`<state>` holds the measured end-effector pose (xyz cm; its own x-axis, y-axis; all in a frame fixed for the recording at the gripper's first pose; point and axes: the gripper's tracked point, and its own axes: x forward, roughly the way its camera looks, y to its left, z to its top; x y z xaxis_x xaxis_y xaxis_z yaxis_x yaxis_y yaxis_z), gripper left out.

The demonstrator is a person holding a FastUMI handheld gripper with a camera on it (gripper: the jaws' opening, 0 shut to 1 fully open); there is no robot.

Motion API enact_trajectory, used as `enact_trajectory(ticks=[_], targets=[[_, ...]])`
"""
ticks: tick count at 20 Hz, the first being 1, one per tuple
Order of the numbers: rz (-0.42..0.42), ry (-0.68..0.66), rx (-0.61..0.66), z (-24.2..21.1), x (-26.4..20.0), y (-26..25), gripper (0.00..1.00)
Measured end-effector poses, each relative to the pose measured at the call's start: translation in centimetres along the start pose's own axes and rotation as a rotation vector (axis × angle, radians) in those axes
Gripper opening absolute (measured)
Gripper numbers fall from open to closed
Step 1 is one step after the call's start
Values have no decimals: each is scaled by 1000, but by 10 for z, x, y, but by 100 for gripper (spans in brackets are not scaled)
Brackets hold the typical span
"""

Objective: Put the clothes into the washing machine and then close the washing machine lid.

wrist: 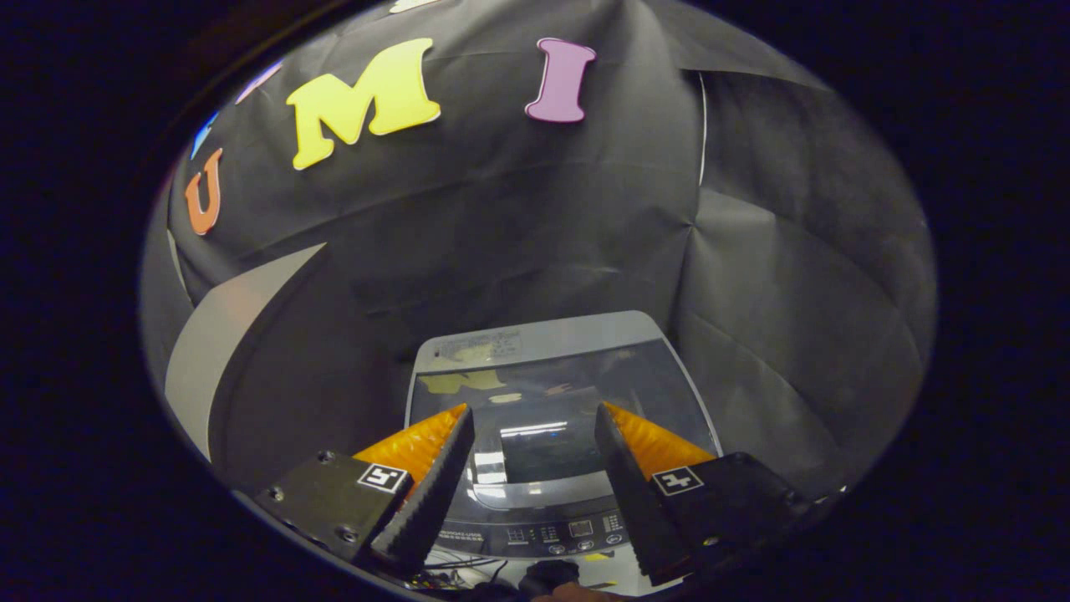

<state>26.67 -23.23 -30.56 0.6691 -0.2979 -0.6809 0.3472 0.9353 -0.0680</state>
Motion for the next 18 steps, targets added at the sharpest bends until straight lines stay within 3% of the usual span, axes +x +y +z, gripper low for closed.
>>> enact_trajectory(ticks=[8,18], targets=[[-20,-32,45,-3,-13,2,92],[-9,-166,22,28,-48,27,91]])
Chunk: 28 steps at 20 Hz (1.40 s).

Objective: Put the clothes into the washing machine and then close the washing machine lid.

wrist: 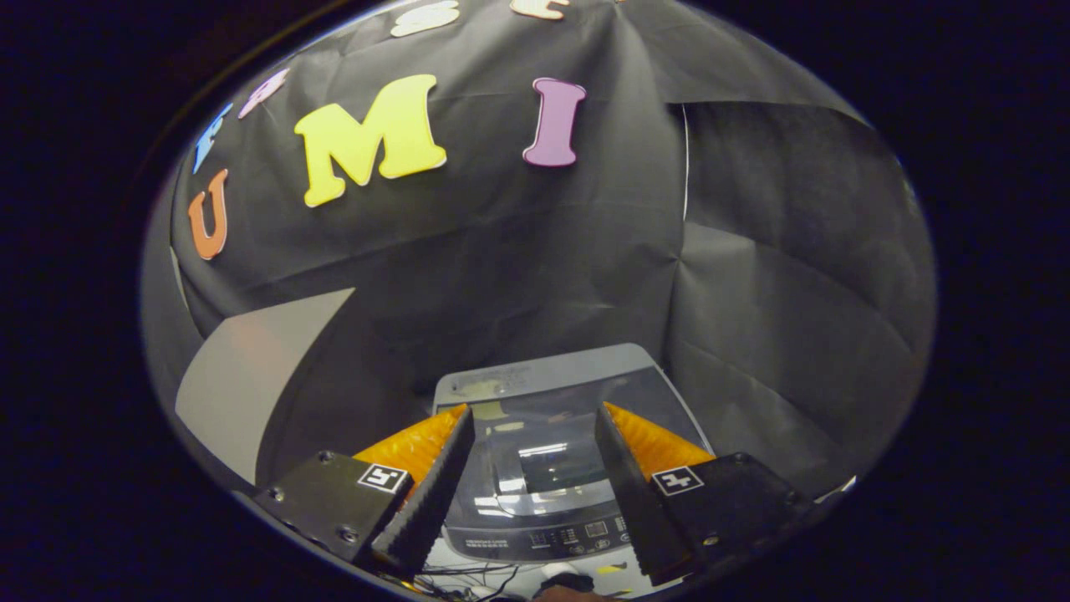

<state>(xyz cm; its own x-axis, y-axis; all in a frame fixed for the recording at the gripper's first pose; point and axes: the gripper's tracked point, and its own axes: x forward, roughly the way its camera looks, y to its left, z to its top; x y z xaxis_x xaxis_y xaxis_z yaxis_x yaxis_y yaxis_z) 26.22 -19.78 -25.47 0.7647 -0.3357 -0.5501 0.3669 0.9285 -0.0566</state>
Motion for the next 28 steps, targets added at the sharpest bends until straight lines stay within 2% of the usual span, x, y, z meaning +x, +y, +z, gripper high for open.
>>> enact_trajectory(ticks=[4,7,11,14,15,21,24,28], targets=[[-4,-39,3,6,-13,11,92],[29,-87,34,16,-36,24,92],[11,-152,17,23,-70,26,91],[-11,-192,-19,21,-106,21,94],[-14,-198,-28,16,-115,20,99],[-7,-239,-22,14,-168,-2,99],[24,-282,-43,16,-197,-12,99],[116,-332,-96,3,-254,-30,99]])
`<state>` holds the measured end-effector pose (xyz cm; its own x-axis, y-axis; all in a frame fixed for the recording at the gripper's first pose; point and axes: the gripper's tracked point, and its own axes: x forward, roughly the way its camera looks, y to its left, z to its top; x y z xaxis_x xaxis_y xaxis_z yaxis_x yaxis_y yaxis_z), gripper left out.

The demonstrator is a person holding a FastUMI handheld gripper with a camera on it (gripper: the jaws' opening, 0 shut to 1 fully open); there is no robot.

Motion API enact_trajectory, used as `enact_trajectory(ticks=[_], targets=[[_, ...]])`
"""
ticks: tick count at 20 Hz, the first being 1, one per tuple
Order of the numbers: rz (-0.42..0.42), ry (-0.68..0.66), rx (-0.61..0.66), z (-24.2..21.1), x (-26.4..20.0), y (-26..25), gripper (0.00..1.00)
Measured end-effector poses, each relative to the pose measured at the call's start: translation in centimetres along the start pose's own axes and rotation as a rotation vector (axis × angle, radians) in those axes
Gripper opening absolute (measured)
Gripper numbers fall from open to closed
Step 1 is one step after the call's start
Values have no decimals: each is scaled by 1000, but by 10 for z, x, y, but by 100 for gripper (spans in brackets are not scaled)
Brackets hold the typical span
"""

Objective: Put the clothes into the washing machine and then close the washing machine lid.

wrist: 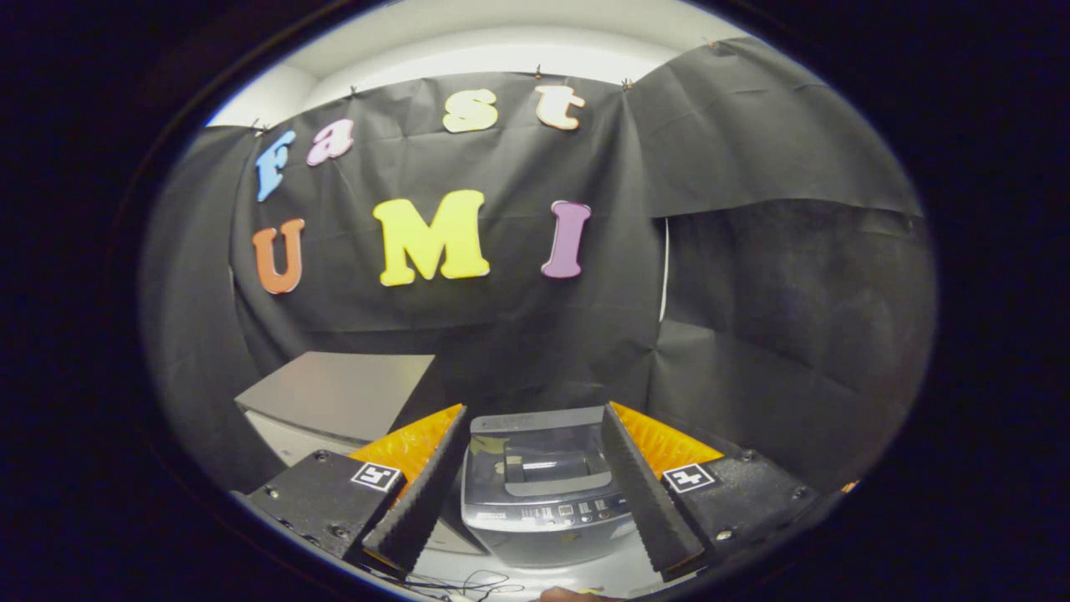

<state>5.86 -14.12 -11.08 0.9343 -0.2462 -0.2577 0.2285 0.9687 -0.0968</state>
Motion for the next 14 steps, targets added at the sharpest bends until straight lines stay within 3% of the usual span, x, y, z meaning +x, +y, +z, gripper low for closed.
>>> enact_trajectory(ticks=[4,9,14], targets=[[93,-41,-14,-4,-78,-28,99],[147,-88,-32,-10,-168,-58,100],[167,-138,33,-4,-234,-75,100]])
